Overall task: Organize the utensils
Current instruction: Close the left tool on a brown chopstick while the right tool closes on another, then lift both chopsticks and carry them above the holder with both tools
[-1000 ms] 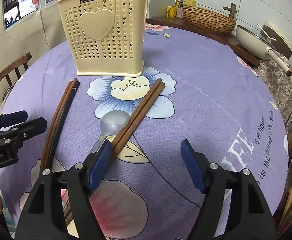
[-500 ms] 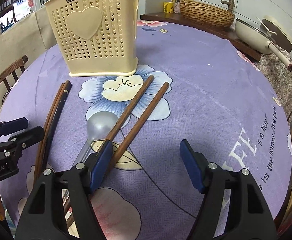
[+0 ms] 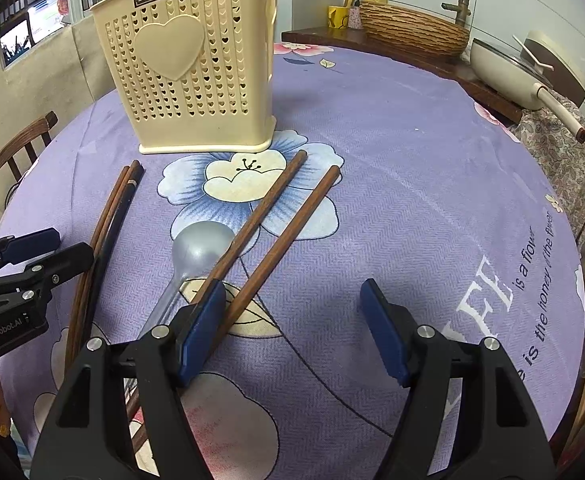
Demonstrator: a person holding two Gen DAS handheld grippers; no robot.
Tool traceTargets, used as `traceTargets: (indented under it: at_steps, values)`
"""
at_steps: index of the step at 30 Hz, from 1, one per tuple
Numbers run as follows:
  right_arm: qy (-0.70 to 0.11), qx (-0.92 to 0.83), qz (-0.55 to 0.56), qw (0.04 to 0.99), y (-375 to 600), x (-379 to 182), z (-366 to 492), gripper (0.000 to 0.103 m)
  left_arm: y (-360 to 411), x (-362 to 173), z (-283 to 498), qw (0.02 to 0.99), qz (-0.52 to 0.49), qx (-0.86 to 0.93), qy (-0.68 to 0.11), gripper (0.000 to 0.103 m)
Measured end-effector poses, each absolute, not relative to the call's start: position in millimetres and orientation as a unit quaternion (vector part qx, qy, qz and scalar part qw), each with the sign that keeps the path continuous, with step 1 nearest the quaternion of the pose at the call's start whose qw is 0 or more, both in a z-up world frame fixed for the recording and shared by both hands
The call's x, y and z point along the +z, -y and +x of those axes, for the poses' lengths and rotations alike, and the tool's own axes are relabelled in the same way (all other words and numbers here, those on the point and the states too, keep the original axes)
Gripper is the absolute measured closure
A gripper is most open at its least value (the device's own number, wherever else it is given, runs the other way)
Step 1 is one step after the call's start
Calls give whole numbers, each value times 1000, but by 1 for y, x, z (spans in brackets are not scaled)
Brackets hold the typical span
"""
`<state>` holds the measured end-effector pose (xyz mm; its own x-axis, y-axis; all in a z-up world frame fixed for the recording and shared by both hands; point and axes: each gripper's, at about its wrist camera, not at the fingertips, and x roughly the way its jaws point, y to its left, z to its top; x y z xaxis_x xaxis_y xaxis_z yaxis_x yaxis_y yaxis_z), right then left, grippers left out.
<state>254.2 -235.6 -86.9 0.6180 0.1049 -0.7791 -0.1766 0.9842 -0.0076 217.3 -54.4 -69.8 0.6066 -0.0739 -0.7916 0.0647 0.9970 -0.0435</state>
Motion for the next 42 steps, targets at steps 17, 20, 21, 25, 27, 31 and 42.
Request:
traceTargets:
  at_steps: [17,20,21,25,27,31,42]
  values:
    - [-442,71,-30,894,238,-83,291,52,51,-70,246,887,11,-24,-460,61]
    - [-439,67,-22,896,236,-83,304,60,54,-71,252,888,14,-25,-459,66]
    - [-439,65,-19,896,235,-83,307,61,55,-71,253,889,19,-24,-458,69]
    - [-443,62,-15,894,230,-81,321,74,61,-70,259,887,28,-32,-459,81]
    - [-446,61,-15,893,228,-81,327,80,62,-70,261,886,30,-38,-461,91]
    - [-449,70,-27,891,221,-80,334,86,63,-70,264,886,35,-48,-461,91]
    - [-450,73,-19,890,219,-80,337,89,63,-70,269,884,33,-56,-464,94]
